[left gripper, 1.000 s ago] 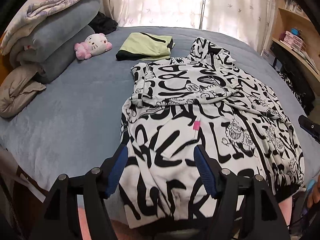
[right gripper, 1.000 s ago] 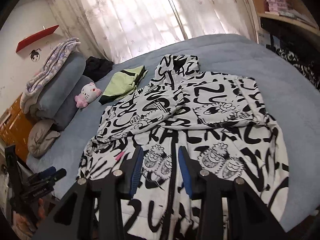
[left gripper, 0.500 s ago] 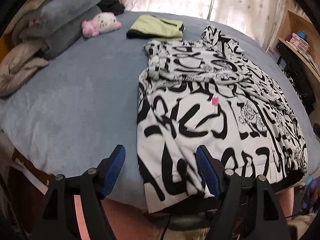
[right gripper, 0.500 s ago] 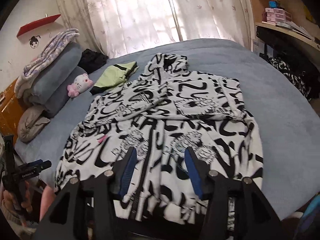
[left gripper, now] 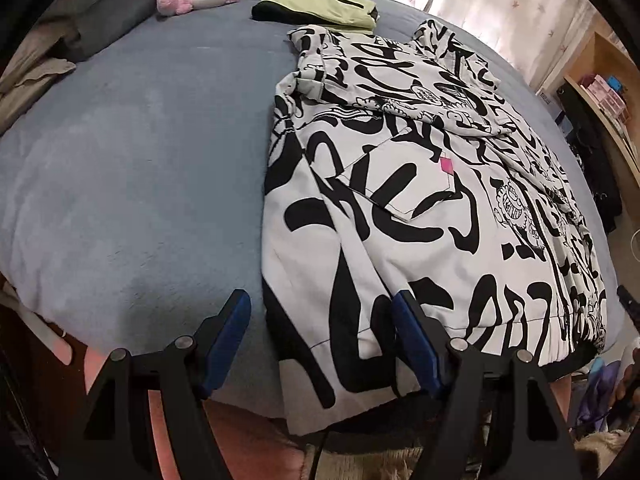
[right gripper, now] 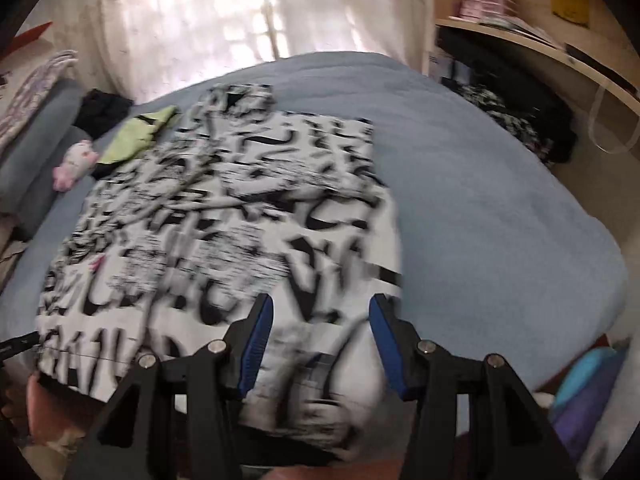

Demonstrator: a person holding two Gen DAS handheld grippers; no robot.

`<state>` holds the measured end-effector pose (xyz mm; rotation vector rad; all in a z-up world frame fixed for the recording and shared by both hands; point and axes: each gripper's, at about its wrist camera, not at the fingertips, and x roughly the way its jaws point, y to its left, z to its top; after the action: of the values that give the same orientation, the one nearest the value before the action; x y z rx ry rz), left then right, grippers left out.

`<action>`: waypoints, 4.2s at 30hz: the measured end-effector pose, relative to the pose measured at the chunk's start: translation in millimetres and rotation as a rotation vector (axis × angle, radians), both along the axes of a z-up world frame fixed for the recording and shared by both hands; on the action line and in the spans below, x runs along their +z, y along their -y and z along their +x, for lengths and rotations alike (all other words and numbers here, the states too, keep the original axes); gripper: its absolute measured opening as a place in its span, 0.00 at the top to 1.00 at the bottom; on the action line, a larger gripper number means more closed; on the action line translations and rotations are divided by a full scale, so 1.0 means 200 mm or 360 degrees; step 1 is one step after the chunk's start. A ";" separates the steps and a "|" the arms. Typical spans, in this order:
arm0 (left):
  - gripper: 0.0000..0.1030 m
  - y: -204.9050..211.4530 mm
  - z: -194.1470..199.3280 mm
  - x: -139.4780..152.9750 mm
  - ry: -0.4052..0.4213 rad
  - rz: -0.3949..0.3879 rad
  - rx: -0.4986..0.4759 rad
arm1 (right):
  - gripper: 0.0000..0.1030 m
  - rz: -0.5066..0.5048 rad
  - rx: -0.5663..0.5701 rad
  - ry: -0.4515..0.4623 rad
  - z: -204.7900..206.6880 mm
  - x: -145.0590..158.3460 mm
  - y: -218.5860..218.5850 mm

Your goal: Fold large clothes

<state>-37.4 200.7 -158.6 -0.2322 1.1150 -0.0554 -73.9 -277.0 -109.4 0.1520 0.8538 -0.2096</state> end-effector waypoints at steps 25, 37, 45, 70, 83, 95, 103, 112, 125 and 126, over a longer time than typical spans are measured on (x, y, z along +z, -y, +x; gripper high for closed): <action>0.21 0.00 0.07 -0.07 -0.0036 -0.0038 -0.0025 | 0.49 0.0534 0.0216 -0.0165 0.00 -0.31 0.10; 0.12 -0.03 0.09 -0.13 -0.0063 -0.0189 -0.0076 | 0.49 0.0560 0.0228 -0.0146 -0.01 -0.33 0.09; 0.01 0.01 0.11 -0.18 -0.0006 -0.0157 -0.0089 | 0.55 0.0482 0.0200 -0.0123 0.00 -0.35 0.07; 0.96 0.12 0.13 0.04 0.0059 -0.0244 -0.0107 | 0.88 0.0452 0.0152 0.0158 0.01 -0.04 0.05; 0.97 0.07 -0.03 0.42 0.0338 -0.0342 -0.0091 | 0.91 0.0498 0.0202 0.0401 -0.14 0.24 0.00; 0.98 -0.03 -0.05 0.58 0.0402 -0.0510 -0.0143 | 0.91 0.0497 0.0232 0.0506 -0.26 0.42 0.01; 0.98 -0.09 0.13 0.56 0.0345 -0.0627 -0.0095 | 0.91 0.0528 0.0184 0.0482 -0.20 0.40 0.07; 0.98 -0.03 0.32 0.59 0.0323 -0.0680 -0.0097 | 0.91 0.0575 0.0118 0.0485 -0.10 0.40 0.14; 0.97 -0.12 0.56 0.55 0.0321 -0.0781 0.0045 | 0.91 0.0637 0.0065 0.0516 0.12 0.39 0.22; 0.97 -0.12 0.59 0.55 0.0319 -0.0785 0.0057 | 0.91 0.0650 0.0060 0.0515 0.17 0.39 0.23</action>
<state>80.6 225.2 -49.1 -0.6729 0.8830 -0.3171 -39.8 -323.5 -31.2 0.5369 0.5669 0.0289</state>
